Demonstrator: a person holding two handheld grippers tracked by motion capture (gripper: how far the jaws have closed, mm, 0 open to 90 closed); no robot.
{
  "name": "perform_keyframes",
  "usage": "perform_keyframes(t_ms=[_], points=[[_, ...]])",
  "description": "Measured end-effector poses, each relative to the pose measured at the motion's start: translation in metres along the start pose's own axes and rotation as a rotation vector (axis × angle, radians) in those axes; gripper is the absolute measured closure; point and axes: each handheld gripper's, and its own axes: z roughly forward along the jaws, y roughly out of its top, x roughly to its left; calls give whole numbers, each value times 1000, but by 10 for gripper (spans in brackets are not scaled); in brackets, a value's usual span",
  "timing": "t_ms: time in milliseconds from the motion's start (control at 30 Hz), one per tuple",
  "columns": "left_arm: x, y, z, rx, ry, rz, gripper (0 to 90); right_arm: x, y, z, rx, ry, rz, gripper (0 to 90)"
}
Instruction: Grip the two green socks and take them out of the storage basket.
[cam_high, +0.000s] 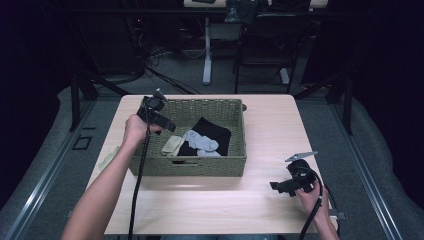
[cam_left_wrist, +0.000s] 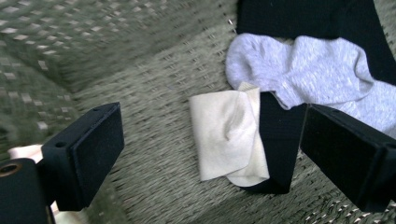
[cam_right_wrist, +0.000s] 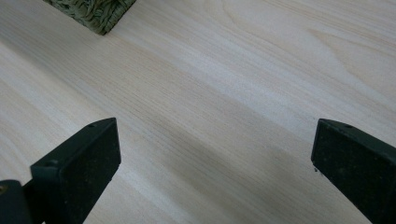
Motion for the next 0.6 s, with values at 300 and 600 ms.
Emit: perform_keyframes(t_ms=[300,600], points=[[-8,2,25,58,-28,18,97,1,0,1,-2,3,4,6],[-13,5,52,130,-52,33,172,0,0,0,-2,2,1,6]])
